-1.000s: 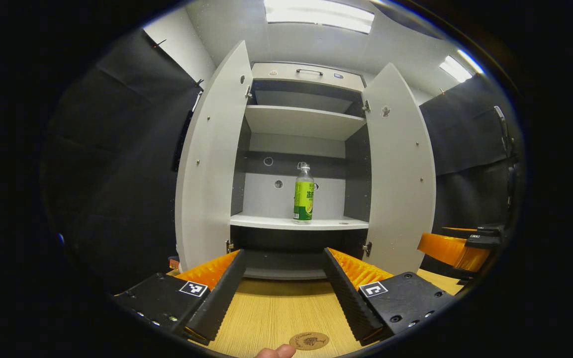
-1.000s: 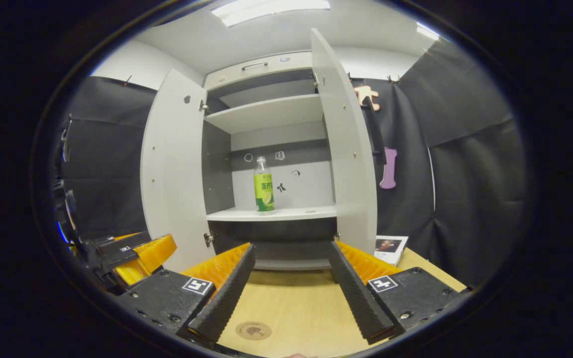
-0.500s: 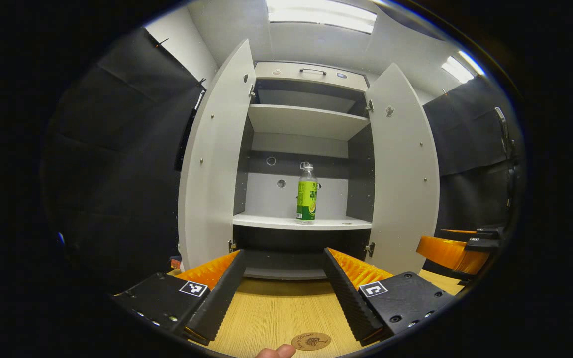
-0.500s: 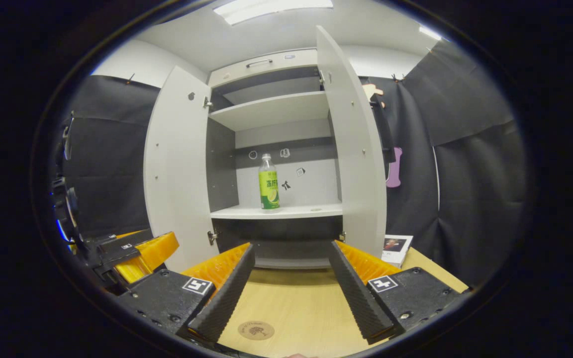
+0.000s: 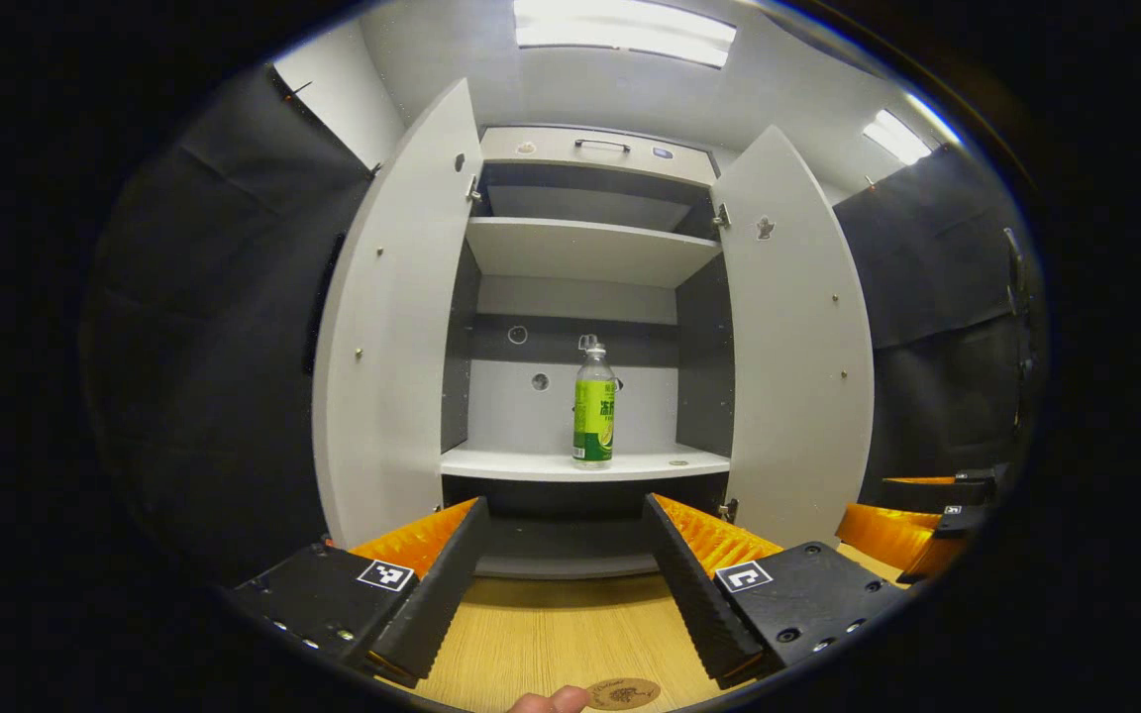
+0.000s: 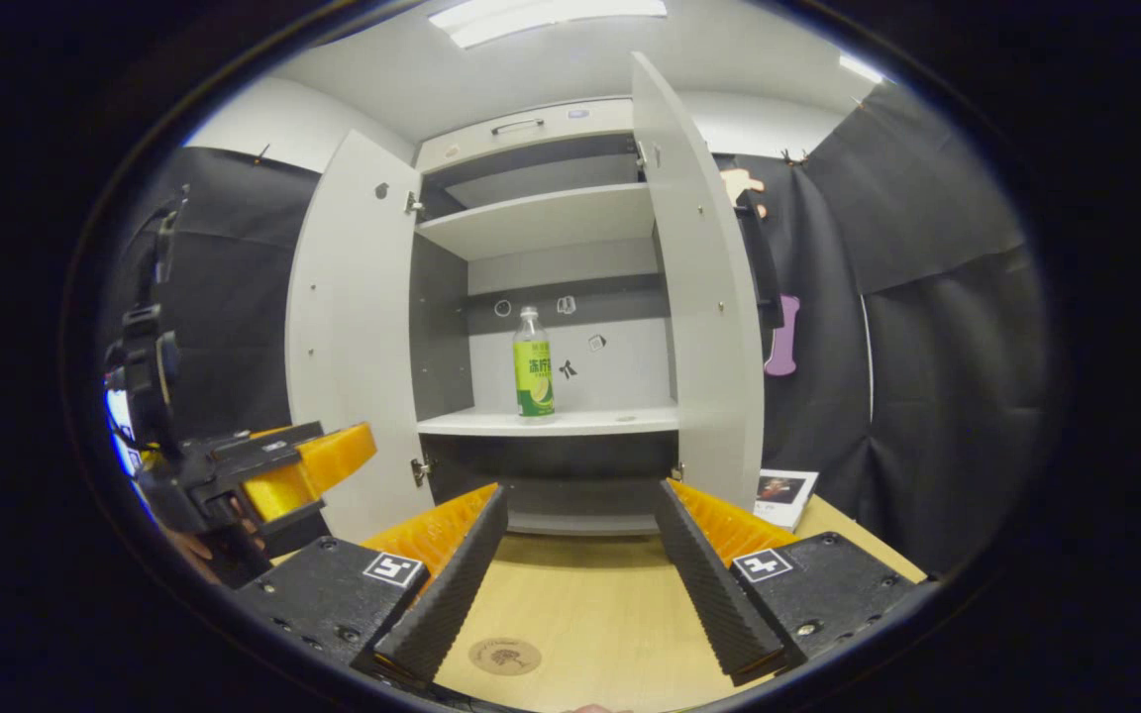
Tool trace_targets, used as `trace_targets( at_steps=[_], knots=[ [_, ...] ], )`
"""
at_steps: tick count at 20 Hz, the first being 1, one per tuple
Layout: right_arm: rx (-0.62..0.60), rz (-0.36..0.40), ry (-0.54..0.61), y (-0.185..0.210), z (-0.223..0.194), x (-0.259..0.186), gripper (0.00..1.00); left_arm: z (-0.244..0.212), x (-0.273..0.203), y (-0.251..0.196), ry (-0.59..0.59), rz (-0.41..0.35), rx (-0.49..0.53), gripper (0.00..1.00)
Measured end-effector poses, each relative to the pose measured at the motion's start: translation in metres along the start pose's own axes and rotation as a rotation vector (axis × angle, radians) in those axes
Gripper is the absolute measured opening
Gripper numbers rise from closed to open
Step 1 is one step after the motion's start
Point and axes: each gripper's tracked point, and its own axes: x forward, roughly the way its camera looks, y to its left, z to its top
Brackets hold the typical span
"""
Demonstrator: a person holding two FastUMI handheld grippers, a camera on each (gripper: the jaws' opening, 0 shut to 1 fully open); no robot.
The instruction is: Grasp the bottle in the cabinet with the left hand and place it on the coaster, then close the right door with the right hand and the left door with the left hand.
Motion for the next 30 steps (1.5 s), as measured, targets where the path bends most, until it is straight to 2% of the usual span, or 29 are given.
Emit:
trace_targets(
  at_steps=[4,6,7,10,11,12,13,15,19,23,30],
  knots=[
    [0.005,-0.018,-0.006,-0.005,0.002,-0.003,0.99,0.024,0.038,-0.013,-0.043,-0.075,-0.01,0.94],
    [0.01,-0.029,-0.015,-0.007,0.005,-0.006,0.99,0.032,0.058,-0.024,-0.037,-0.126,-0.047,0.95],
    [0.011,-0.035,-0.017,-0.008,0.005,-0.006,0.99,0.038,0.069,-0.03,-0.036,-0.156,-0.074,0.99],
    [0.015,-0.058,-0.023,-0.014,0.007,-0.009,0.99,0.057,0.109,-0.037,-0.057,-0.196,-0.098,0.95],
    [0.019,-0.065,-0.021,-0.017,0.005,-0.009,0.99,0.06,0.125,-0.037,-0.06,-0.198,-0.095,0.95],
    [0.023,-0.073,-0.017,-0.019,0.005,-0.009,0.99,0.059,0.143,-0.035,-0.05,-0.193,-0.094,0.99],
    [0.026,-0.081,-0.015,-0.022,0.005,-0.009,0.99,0.056,0.16,-0.032,-0.037,-0.178,-0.089,0.94],
    [0.029,-0.099,-0.011,-0.027,0.005,-0.009,0.99,0.049,0.194,-0.02,-0.022,-0.137,-0.068,0.95],
    [0.028,-0.149,-0.014,-0.043,0.008,-0.007,0.99,0.034,0.246,-0.018,0.003,-0.133,-0.073,0.94],
    [0.032,-0.136,0.008,-0.043,0.007,-0.002,0.99,0.021,0.285,-0.008,0.035,-0.099,-0.092,0.94],
    [0.024,-0.171,0.025,-0.059,0.006,0.003,0.99,0.013,0.333,-0.008,0.038,-0.072,-0.068,0.94]
  ],
)
